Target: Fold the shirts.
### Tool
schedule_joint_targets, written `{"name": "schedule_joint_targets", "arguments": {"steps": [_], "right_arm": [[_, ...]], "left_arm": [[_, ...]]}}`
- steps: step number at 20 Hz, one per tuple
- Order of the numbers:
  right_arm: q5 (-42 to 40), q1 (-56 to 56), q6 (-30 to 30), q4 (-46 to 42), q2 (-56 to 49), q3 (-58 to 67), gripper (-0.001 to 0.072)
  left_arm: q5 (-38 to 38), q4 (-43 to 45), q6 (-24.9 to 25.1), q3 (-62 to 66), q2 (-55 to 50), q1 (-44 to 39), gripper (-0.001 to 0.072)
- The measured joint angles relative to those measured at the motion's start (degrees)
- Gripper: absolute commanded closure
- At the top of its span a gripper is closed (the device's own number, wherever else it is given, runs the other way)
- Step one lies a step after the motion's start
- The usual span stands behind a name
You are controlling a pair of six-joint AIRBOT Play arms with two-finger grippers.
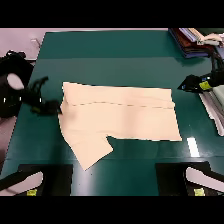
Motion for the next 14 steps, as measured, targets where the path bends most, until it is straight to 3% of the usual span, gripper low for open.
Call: {"name": "schedule_joint_targets", "arguments": {"steps": [5,11,12,13,14], "right_arm": [[-1.9,-0.1,-0.7,0.6,5.5,-3.9,0.0304],[-2.4,-0.2,-0.9,2.3,6.8,-4.8,0.0304],[-2.5,-0.2,-0.9,2.8,6.8,-4.9,0.0304],[-2.5,-0.2,-1.0,3.1,6.9,-4.9,0.0304],[-2.4,-0.2,-1.0,3.5,6.9,-4.9,0.0304]], "left_arm": [[1.7,-5.8,-1.1,-18.6,10.7,-0.1,0.0208],[7.8,-16.1,-0.5,-29.0,13.7,-0.1,0.021],[9.0,-17.7,0.0,-29.8,13.9,-0.1,0.0242],[10.6,-19.2,0.5,-30.3,14.0,-0.1,0.0478],[12.4,-19.5,1.0,-30.7,13.9,-0.1,0.063]]}}
